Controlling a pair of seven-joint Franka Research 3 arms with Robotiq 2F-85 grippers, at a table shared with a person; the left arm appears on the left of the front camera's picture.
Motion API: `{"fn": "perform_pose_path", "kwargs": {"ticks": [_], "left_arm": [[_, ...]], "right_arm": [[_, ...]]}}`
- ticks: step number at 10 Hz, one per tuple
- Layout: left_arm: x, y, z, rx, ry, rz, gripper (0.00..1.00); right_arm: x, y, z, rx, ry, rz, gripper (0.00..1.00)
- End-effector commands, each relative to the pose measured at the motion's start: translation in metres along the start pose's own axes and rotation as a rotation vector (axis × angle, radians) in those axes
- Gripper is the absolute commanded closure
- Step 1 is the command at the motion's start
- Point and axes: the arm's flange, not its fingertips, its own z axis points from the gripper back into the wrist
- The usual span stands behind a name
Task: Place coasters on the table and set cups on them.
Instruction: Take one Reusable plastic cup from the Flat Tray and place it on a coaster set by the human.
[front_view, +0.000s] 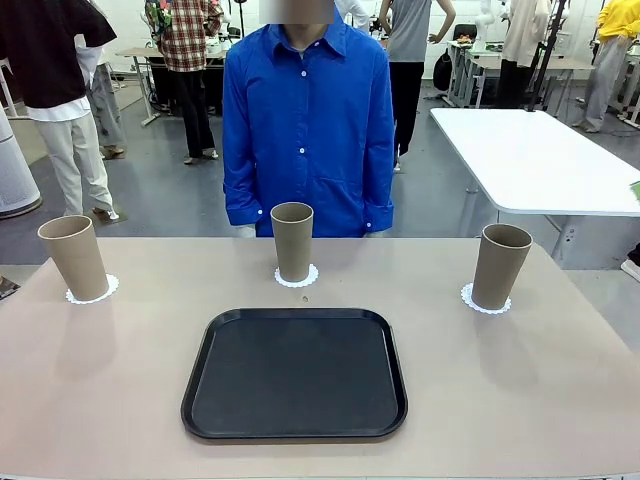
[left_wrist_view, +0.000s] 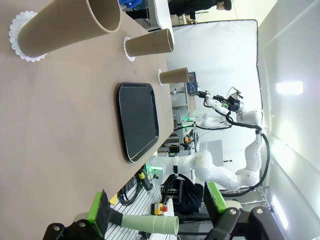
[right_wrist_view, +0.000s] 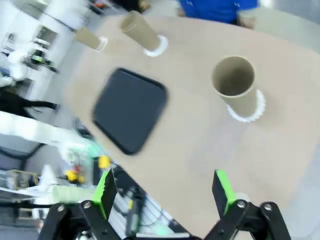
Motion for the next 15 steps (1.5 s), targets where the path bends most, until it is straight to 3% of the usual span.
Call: {"fn": "perform_pose_path", "kwargs": {"ticks": [1,6,15], "left_arm": [[0.0,-0.002,0.001,-0.008,-0.01,0.0,0.0],[0.0,-0.002,0.001,-0.008,-0.01,0.0,0.0],[0.0,-0.002,0.001,-0.008,-0.01,0.0,0.0]], "right_arm": [[-0.008,-0.056,0.013,0.279,-0.025,-0.084,0.0],[-0.073,-0.16,0.015,0.427,-0.123,-0.269,0.0],[-0.093,-0.178,0.0,0.436,-0.13,-0.306,0.0]]}}
